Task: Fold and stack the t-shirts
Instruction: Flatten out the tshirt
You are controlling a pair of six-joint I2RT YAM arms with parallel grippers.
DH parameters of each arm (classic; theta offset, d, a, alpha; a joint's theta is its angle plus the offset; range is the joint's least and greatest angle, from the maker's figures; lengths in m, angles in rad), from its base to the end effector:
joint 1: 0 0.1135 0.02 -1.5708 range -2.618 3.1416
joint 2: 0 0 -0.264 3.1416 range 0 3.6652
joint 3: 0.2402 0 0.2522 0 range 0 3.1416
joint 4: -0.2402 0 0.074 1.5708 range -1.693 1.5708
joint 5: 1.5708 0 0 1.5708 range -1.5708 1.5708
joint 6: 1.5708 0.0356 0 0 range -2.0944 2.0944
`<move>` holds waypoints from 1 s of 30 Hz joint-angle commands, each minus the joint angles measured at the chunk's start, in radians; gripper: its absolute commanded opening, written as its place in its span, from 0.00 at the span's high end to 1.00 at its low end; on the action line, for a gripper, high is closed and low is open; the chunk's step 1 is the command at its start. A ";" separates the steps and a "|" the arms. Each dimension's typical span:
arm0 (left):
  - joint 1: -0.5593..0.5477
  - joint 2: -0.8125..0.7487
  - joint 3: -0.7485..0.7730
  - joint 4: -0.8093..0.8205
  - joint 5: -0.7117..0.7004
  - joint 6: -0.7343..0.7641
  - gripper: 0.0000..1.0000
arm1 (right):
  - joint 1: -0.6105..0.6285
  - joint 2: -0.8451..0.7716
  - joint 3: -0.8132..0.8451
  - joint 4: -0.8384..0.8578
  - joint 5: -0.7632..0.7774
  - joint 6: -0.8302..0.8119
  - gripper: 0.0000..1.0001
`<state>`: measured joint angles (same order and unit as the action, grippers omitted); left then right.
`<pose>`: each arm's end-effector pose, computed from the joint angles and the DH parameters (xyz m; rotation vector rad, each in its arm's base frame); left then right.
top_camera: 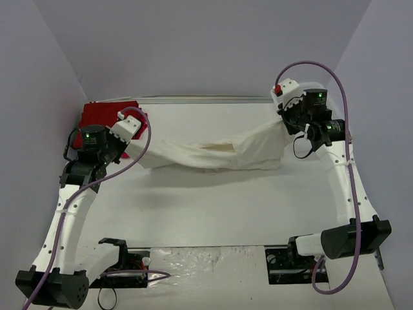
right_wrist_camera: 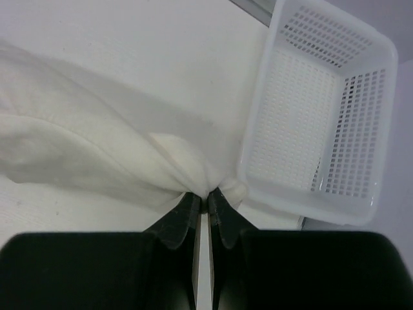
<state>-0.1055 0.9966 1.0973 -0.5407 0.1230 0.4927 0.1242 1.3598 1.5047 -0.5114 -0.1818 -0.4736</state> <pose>0.2116 -0.0268 0.3729 0.6666 1.8956 0.1238 0.2971 0.0436 0.4273 -0.6830 1.8066 -0.0573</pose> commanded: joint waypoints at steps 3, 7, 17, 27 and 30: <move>-0.003 -0.064 0.078 -0.073 -0.022 -0.003 0.98 | -0.009 -0.047 -0.035 -0.098 0.028 0.064 1.00; -0.005 -0.156 0.046 -0.106 -0.013 0.032 0.97 | -0.011 -0.148 -0.086 -0.111 0.024 0.087 1.00; -0.003 -0.403 -0.200 -0.370 0.188 0.213 0.80 | -0.024 -0.248 -0.262 -0.125 0.001 0.087 1.00; -0.003 -0.408 -0.318 -0.374 0.145 0.291 0.53 | -0.035 -0.159 -0.287 -0.082 -0.044 0.101 1.00; -0.005 -0.362 -0.346 -0.302 0.176 0.259 0.51 | -0.044 -0.146 -0.307 -0.070 -0.061 0.101 1.00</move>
<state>-0.1066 0.5938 0.7612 -0.9302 0.2817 0.7574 0.0898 1.1988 1.2163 -0.6109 -0.2108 -0.3885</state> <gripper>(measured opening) 0.485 0.021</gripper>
